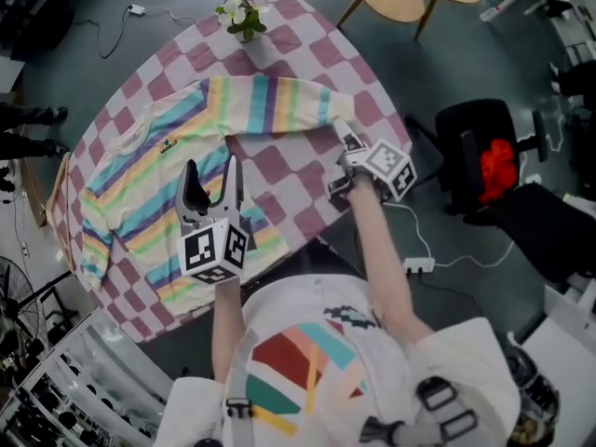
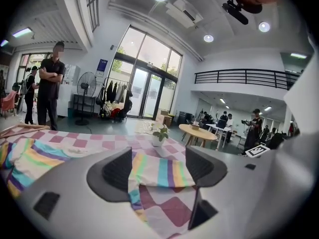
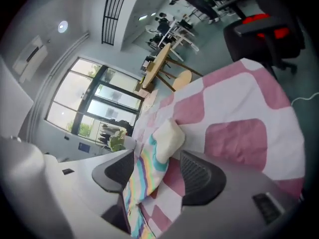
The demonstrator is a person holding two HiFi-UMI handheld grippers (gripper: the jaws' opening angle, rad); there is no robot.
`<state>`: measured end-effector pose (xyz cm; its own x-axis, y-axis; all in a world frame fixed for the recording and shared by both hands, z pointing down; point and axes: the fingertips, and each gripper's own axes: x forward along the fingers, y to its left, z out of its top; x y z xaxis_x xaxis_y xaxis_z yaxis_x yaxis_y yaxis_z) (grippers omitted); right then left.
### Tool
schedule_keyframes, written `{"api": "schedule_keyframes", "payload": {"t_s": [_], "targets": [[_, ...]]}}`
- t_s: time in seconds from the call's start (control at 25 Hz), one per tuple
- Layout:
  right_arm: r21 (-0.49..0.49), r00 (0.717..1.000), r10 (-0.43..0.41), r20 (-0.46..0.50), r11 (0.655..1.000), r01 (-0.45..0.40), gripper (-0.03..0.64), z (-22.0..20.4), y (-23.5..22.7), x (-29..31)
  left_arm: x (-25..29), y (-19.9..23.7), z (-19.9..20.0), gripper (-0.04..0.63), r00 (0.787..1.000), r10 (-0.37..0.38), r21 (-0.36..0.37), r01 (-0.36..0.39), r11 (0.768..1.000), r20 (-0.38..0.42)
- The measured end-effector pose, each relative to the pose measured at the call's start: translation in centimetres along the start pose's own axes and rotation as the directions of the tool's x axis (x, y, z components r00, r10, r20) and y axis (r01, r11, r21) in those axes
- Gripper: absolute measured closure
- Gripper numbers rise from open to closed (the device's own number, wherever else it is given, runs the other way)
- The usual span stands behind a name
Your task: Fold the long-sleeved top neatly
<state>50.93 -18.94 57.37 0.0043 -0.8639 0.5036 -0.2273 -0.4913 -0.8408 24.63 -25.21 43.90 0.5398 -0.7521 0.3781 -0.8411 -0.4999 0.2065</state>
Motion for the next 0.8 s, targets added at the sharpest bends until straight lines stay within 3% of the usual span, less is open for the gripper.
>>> {"api": "schedule_keyframes", "payload": {"t_s": [0.28, 0.4, 0.52, 0.68, 0.8], "targets": [[0.072, 0.992, -0.098, 0.074, 0.993, 0.093, 0.354, 1.8, -2.7, 1.7, 1.0, 1.5, -0.8, 0.281, 0.999, 0.006, -0.012, -0.006, 1.000, -0.033], [-0.002, 0.982, -0.161, 0.096, 0.987, 0.162, 0.394, 2.6, -3.3, 2.1, 1.1, 2.1, -0.9, 0.281, 0.999, 0.012, -0.023, -0.013, 1.000, -0.038], [-0.044, 0.973, -0.207, 0.104, 0.976, 0.213, 0.485, 2.8, -3.9, 2.7, 1.2, 2.5, -0.9, 0.281, 0.999, 0.020, -0.028, -0.021, 0.999, -0.044], [-0.099, 0.963, -0.243, 0.116, 0.962, 0.255, 0.563, 3.1, -4.1, 2.8, 1.4, 2.7, -1.0, 0.281, 0.998, 0.028, -0.030, -0.030, 0.999, -0.048], [-0.199, 0.959, -0.251, 0.131, 0.941, 0.274, 0.591, 3.4, -3.5, 2.8, 1.5, 2.8, -1.2, 0.281, 0.998, 0.035, -0.026, -0.036, 0.999, -0.052]]}}
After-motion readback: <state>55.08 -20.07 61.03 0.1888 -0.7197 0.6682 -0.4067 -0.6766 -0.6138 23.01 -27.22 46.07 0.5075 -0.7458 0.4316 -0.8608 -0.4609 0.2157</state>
